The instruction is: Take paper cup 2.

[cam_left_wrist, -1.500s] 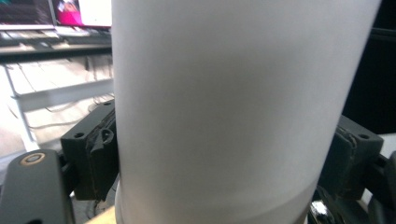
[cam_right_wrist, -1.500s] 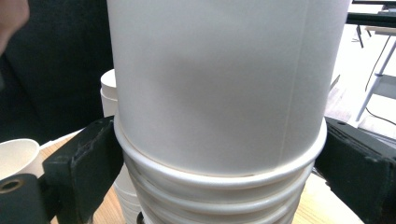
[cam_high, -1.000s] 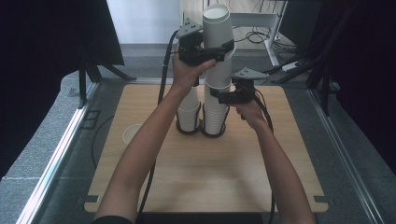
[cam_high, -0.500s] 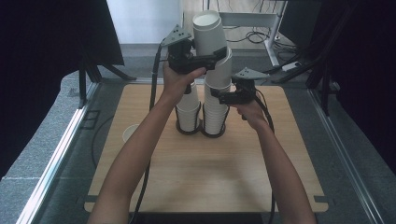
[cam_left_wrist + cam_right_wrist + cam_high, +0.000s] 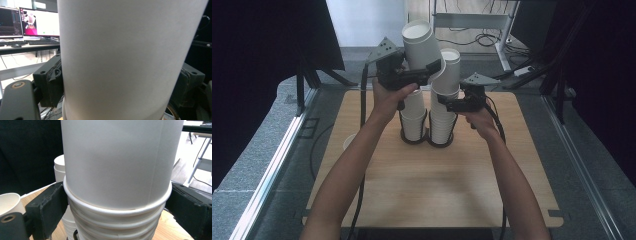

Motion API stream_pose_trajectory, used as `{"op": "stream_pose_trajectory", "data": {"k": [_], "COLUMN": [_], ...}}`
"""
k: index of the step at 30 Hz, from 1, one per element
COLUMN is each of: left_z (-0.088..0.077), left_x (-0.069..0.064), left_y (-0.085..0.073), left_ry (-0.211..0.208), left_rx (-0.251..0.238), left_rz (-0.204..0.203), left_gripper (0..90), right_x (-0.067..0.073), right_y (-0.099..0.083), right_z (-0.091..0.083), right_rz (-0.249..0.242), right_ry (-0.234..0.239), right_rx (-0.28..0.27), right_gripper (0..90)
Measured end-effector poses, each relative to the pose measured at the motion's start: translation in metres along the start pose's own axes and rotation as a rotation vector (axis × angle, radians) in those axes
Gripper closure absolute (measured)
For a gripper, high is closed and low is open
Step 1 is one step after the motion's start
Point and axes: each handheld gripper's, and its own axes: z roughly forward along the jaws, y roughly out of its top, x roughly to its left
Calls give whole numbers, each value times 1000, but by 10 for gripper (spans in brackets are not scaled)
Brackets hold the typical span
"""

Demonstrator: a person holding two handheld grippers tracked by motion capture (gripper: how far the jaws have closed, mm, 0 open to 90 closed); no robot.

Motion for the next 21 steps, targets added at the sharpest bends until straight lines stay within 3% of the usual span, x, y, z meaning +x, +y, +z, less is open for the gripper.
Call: {"op": "stream_pose_trajectory", "data": {"k": [6,9,21], "left_z": [-11,-13,-19], "left_x": [0,-1,0], "left_y": [-13,-18,-39], "left_ry": [-3,6,-12], "left_rx": [13,28,41], "left_rz": [-4,14,-8], "left_gripper": [149,148,148], "right_x": [0,1,-1], "right_y": [-1,-2,-3], "right_z": [-1,-2,-5], "right_rz": [5,8,26], "right_ry": [-3,-4,-3], "right_rx": [-5,-16,-42], "right_gripper": [62,57,49]}}
